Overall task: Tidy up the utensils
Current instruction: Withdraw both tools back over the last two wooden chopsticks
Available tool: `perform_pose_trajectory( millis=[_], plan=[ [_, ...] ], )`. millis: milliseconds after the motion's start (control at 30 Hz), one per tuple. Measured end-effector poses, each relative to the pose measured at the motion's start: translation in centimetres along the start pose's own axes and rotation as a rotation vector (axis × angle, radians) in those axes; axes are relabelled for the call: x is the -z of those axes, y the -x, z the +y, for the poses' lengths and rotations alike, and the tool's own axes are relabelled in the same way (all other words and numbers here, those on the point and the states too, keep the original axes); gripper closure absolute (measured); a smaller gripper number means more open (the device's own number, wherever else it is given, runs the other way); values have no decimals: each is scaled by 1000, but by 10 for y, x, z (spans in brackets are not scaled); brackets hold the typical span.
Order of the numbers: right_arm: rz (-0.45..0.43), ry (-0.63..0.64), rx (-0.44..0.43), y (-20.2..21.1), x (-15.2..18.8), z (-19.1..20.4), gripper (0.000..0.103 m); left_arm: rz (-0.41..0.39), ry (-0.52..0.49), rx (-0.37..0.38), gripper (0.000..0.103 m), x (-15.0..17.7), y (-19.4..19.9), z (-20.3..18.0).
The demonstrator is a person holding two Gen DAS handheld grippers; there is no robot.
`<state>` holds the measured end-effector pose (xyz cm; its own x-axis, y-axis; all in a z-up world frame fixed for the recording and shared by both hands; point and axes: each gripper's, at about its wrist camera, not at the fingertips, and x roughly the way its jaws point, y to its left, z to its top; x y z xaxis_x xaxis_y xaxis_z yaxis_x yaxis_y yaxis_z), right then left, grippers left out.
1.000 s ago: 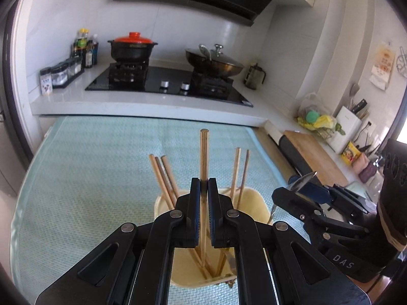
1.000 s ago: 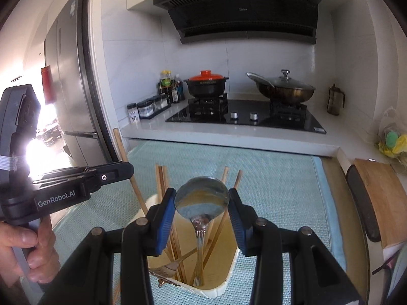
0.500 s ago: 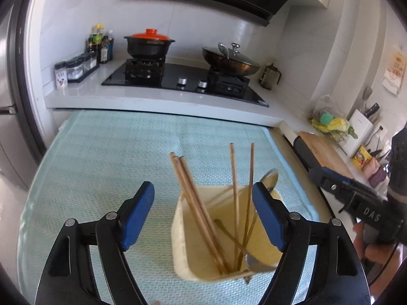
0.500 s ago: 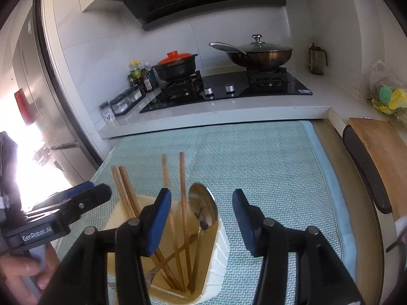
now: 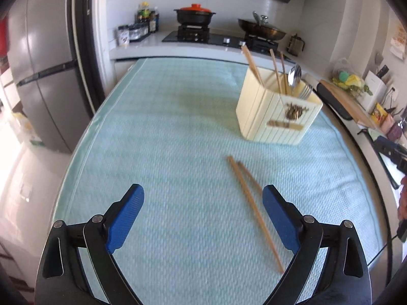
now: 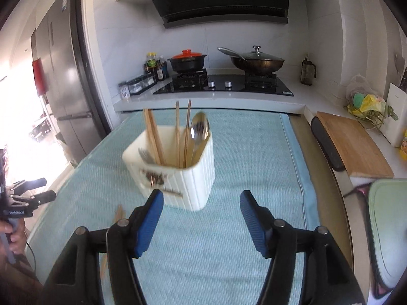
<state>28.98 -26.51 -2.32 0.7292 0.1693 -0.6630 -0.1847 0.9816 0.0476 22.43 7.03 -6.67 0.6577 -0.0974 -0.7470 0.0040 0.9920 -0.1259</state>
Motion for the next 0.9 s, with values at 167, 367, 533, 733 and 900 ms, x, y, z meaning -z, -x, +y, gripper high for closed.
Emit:
perform_pose_trajectory(
  millis=[167,367,533,733,900],
  plan=[
    [43,38,7,23,76,31,39,29,56,-43,8,44,0,-3],
    [65,-12,-19,32,123,49,39,33,8,-120,8,64,-2,-13],
    [97,21,-17,28,138,58,39,35,-15,-135,8,74,0,-18],
    [108,36,-32,22,147,69,39,43,-24,-166,8,80,0,-16],
    [105,34,-46,19,151,74,39,46,44,-184,8,87,7,8]
  ],
)
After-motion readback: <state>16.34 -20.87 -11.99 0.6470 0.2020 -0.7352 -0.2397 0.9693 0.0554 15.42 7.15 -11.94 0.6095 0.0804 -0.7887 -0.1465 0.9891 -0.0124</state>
